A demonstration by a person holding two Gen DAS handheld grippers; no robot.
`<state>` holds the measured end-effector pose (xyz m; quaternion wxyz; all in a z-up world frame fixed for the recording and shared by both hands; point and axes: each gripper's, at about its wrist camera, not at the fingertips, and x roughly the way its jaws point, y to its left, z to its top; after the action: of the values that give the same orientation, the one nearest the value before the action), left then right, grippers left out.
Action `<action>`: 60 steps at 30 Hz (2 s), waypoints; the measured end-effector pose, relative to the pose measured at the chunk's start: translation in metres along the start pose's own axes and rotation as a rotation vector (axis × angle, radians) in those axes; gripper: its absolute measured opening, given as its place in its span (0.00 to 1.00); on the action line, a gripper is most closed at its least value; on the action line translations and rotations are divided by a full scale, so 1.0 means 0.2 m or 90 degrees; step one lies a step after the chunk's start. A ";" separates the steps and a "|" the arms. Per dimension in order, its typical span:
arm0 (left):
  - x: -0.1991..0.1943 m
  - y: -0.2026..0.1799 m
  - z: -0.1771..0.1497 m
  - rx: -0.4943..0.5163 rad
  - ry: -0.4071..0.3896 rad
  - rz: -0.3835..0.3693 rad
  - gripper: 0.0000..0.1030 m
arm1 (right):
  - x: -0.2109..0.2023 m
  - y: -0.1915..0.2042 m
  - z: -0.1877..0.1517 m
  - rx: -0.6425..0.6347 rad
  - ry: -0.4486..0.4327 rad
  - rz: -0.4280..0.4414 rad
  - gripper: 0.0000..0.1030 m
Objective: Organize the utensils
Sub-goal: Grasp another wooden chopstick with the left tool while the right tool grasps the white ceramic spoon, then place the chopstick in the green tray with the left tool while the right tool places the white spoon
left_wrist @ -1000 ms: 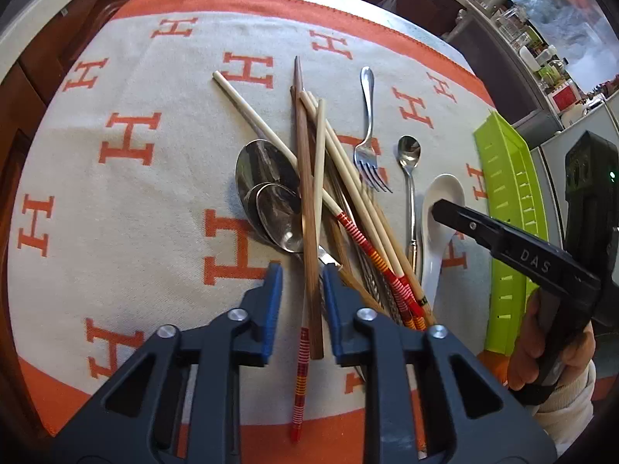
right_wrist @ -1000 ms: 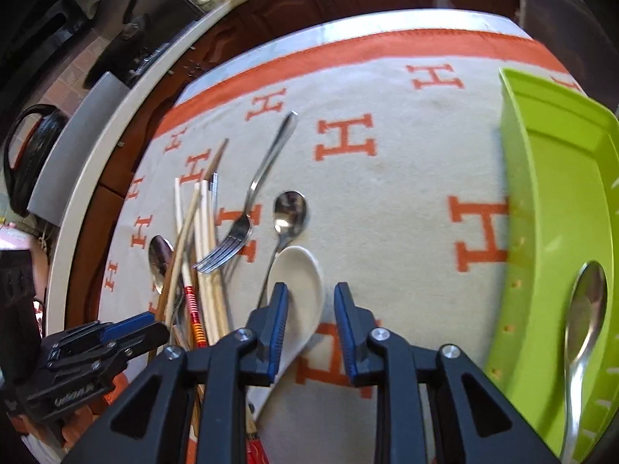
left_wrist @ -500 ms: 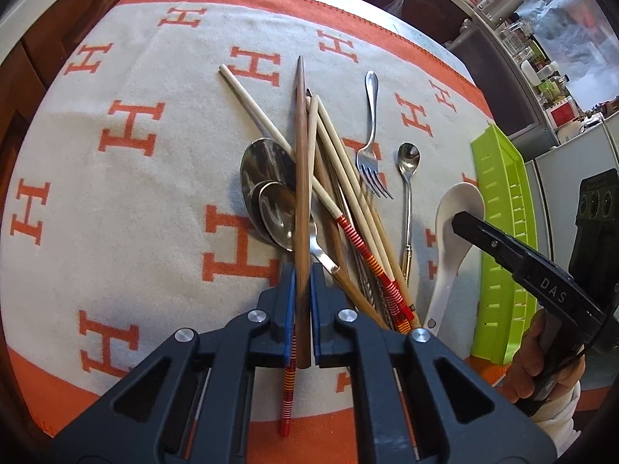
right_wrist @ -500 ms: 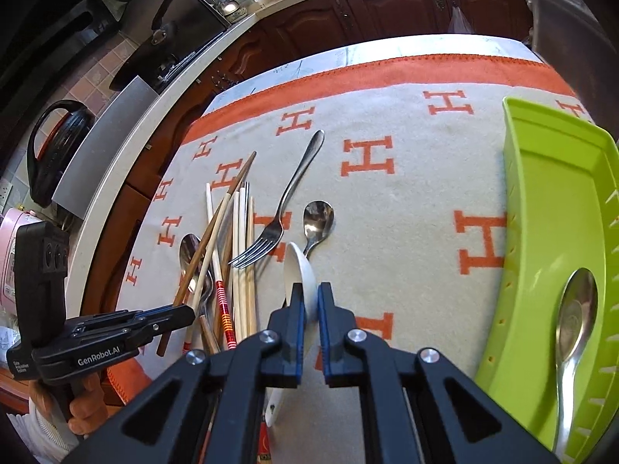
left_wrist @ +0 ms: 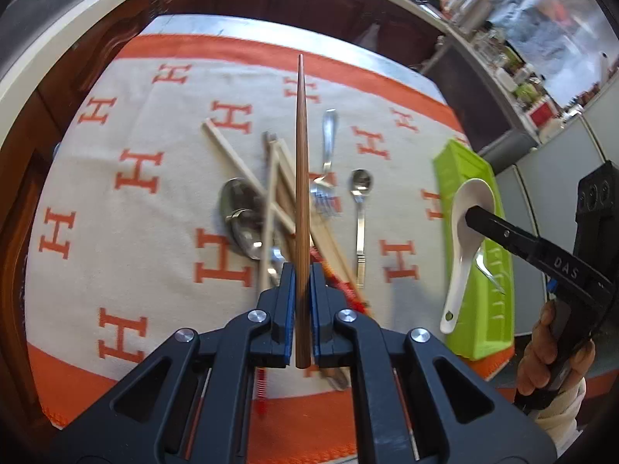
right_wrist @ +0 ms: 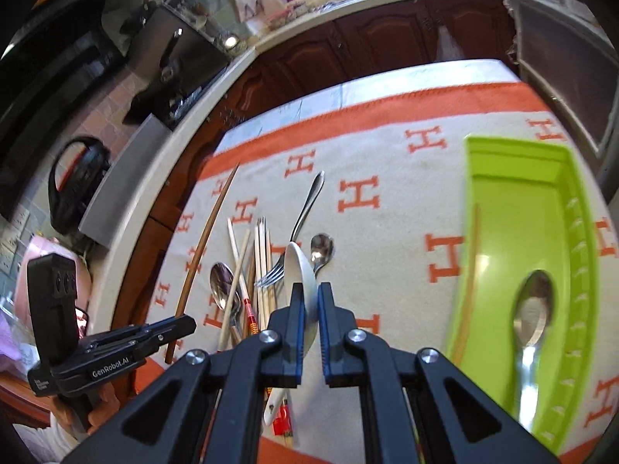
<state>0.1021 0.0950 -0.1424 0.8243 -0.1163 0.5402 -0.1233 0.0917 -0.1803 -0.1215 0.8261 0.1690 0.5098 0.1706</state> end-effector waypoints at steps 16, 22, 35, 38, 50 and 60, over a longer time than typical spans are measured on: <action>0.11 -0.92 -0.01 0.171 0.060 -0.100 0.04 | -0.38 -0.43 -0.01 0.011 -0.013 -0.217 0.06; 0.33 -1.12 -0.10 0.183 0.127 -0.075 0.04 | -0.29 -0.52 0.02 -0.011 0.022 -0.239 0.06; 0.44 -1.16 -0.15 0.168 0.164 -0.042 0.05 | -0.16 -0.60 0.12 0.001 0.023 -0.233 0.11; 0.44 -1.13 -0.15 0.169 0.166 -0.038 0.05 | -0.19 -0.59 0.12 0.009 0.011 -0.220 0.13; 0.29 -1.04 -0.12 0.185 0.107 -0.013 0.06 | -0.36 -0.56 -0.05 0.061 -0.019 -0.159 0.14; 0.17 -0.90 -0.12 0.154 0.065 0.016 0.06 | -0.39 -0.45 -0.15 0.063 -0.013 -0.129 0.14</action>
<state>0.0801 -0.0874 -0.1231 0.8050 -0.0029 0.5644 -0.1826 0.0415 -0.2925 -0.1136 0.8348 0.1591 0.5237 0.0594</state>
